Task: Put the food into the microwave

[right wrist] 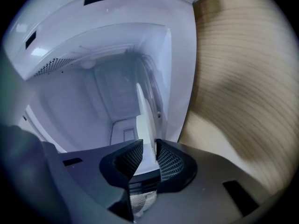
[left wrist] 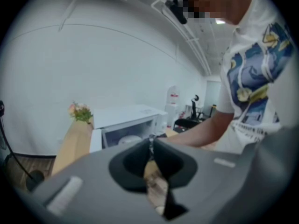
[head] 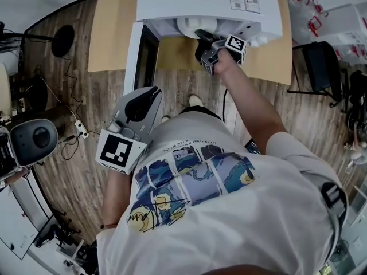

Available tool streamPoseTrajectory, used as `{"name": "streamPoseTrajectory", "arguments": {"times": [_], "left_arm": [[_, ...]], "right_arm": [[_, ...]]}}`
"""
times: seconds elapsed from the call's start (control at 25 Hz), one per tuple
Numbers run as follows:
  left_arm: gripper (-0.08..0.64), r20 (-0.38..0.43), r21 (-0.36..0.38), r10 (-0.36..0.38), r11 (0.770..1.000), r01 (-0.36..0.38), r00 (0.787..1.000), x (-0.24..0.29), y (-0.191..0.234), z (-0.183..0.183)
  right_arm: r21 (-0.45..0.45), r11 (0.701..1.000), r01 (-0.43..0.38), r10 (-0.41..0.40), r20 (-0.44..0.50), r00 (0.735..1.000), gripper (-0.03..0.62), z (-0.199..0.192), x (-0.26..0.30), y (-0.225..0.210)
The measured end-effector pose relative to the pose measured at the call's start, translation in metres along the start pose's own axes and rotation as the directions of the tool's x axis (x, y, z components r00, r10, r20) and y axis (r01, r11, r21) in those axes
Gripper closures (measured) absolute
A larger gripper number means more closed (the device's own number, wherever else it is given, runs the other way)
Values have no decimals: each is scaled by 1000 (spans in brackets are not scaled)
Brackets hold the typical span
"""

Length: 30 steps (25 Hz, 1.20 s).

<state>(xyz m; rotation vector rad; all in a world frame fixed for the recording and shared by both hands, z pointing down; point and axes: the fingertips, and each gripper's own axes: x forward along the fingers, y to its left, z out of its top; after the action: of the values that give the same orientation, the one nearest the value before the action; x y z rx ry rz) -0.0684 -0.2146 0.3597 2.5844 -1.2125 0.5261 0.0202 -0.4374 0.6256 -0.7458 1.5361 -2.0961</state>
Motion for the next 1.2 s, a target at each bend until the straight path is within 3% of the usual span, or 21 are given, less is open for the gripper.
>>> {"name": "streamPoseTrajectory", "arguments": {"times": [0.4, 0.8, 1.2], "left_arm": [[526, -2, 2, -14, 1000, 14, 1000, -2, -3, -4], [526, 6, 8, -49, 999, 49, 999, -6, -7, -7], [526, 30, 29, -116, 993, 115, 993, -16, -17, -13]], "right_arm": [[-20, 999, -31, 30, -33, 999, 423, -9, 1, 4], [-55, 998, -21, 18, -57, 998, 397, -25, -12, 0], [-121, 991, 49, -56, -52, 997, 396, -54, -53, -16]]}}
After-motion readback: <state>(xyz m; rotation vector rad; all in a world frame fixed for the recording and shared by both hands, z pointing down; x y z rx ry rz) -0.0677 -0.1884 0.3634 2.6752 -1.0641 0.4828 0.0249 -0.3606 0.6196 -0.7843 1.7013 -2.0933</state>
